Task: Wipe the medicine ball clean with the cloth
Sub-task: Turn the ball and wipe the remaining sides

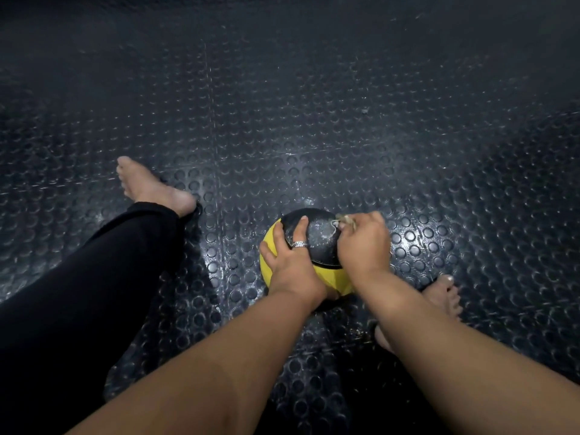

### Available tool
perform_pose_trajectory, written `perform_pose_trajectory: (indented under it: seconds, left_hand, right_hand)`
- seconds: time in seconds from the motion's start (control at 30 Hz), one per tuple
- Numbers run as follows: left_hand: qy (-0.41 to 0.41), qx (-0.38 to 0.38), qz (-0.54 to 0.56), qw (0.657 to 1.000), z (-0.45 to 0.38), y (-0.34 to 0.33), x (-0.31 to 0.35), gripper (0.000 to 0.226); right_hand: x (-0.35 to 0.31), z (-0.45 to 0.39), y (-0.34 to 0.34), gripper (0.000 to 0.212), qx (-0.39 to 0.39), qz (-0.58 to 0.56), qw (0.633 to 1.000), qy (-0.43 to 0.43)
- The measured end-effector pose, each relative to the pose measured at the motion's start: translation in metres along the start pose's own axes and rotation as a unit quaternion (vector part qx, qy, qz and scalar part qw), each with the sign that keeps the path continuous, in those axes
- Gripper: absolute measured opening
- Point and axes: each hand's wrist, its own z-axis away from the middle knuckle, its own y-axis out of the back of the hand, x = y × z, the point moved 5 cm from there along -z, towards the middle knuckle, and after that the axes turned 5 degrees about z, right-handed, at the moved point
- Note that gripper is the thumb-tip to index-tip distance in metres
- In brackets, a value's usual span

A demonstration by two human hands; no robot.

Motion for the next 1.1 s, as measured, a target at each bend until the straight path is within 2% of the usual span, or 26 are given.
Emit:
perform_pose_trajectory:
  seconds: [0.1,0.17,0.23,0.27,0.33,0.4,0.43,0.47,0.6,0.67,0.8,0.87,0.97,1.03,1.1]
  left_hand:
    - [-0.001,0.021,0.012,1.0,-0.002,0.003,-0.004,0.119]
    - [-0.013,0.029,0.024,0.999,-0.003,0.003,-0.007,0.11]
    - [-0.018,0.017,0.01,1.0,-0.001,0.002,-0.009,0.117]
    - [-0.015,0.007,-0.004,1.0,0.001,0.001,-0.009,0.124]
    - [-0.01,0.001,-0.031,0.999,0.003,0.004,-0.007,0.136]
    - [-0.002,-0.001,-0.04,0.999,0.004,0.005,-0.004,0.139]
    - [0.0,-0.001,-0.04,0.999,0.003,0.005,-0.003,0.139]
    - [0.001,0.001,-0.039,0.999,0.002,0.005,-0.002,0.14]
    - [0.011,-0.003,-0.002,1.0,-0.007,0.012,-0.002,0.128]
    - [0.008,-0.009,-0.017,1.0,-0.006,0.011,-0.001,0.131]
    - [0.0,-0.013,-0.041,0.999,-0.001,0.009,0.0,0.139]
    - [0.003,-0.015,-0.027,1.0,0.0,0.009,-0.001,0.138]
    - [0.004,-0.003,-0.015,1.0,-0.003,0.009,-0.005,0.125]
    - [-0.004,0.014,-0.004,1.0,-0.005,0.008,-0.006,0.109]
    - [-0.015,0.022,-0.006,1.0,-0.005,0.005,-0.004,0.105]
  right_hand:
    - [-0.006,0.037,0.005,0.016,0.021,-0.008,0.997,0.075]
    - [-0.005,0.065,0.008,0.016,0.006,-0.034,0.993,0.117]
    - [0.001,0.06,0.008,0.018,0.006,-0.023,0.989,0.148]
    - [0.006,0.051,0.008,0.016,0.007,-0.015,0.99,0.14]
    - [0.017,0.021,0.005,0.016,-0.001,-0.026,0.998,0.065]
    - [0.027,-0.002,0.001,0.019,-0.018,-0.035,0.999,-0.022]
    - [0.028,-0.004,0.001,0.02,-0.021,-0.027,0.999,-0.038]
    - [0.023,0.001,0.003,0.021,-0.018,-0.027,0.999,-0.029]
    - [-0.002,0.056,0.008,0.018,-0.01,-0.044,0.992,0.114]
    - [-0.001,0.051,0.007,0.021,-0.019,-0.008,0.989,0.146]
    - [0.009,-0.002,0.007,0.021,-0.03,-0.015,0.999,0.013]
    - [0.007,0.001,0.006,0.023,-0.024,-0.012,1.0,0.008]
    - [-0.002,0.05,0.009,0.016,0.015,-0.026,0.997,0.076]
    - [-0.003,0.077,0.005,0.019,-0.002,-0.014,0.989,0.15]
    - [-0.002,0.076,0.004,0.021,-0.01,0.006,0.975,0.222]
